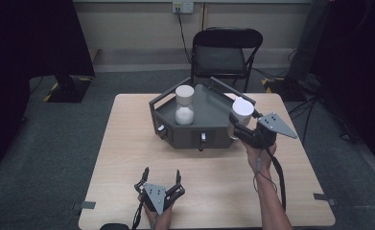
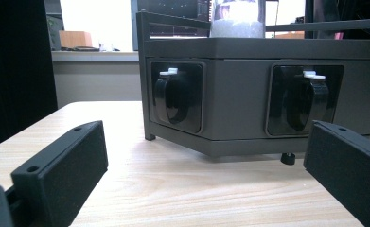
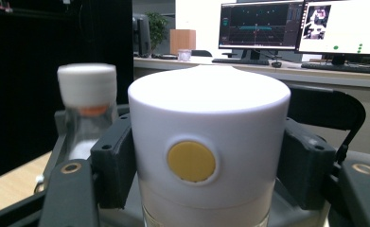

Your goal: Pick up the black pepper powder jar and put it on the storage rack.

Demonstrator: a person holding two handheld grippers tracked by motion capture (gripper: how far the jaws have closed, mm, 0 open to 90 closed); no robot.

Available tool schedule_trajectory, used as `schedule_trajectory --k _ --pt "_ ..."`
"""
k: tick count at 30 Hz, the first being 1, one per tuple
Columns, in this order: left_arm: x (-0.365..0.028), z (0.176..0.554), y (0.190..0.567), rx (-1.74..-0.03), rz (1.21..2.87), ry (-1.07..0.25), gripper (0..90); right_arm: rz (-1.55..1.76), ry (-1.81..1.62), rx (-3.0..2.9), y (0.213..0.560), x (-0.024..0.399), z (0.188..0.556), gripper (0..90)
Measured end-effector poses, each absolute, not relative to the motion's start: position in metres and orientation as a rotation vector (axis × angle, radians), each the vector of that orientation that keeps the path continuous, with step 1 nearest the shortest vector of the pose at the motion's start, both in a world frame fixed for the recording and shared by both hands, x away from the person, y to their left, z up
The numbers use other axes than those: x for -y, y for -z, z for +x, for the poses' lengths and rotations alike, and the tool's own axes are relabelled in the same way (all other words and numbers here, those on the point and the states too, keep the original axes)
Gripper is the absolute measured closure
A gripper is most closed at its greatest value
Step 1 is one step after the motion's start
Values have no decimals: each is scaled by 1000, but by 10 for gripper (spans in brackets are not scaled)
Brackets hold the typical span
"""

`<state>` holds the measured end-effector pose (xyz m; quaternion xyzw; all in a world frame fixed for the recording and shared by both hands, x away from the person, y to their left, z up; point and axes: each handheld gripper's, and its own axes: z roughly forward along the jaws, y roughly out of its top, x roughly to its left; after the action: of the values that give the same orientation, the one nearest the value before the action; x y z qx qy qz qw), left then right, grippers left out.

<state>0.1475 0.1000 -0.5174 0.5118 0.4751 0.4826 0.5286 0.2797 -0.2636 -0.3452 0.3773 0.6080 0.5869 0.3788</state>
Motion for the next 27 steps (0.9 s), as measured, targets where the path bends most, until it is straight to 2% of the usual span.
schedule_trajectory --k 12,27 --pt "-100 147 518 -1137 1218 -1154 0 1026 -1445 -1529 322 227 322 300" --pt "-100 147 518 -1137 1215 -1154 0 1131 -1398 -1501 340 198 341 300"
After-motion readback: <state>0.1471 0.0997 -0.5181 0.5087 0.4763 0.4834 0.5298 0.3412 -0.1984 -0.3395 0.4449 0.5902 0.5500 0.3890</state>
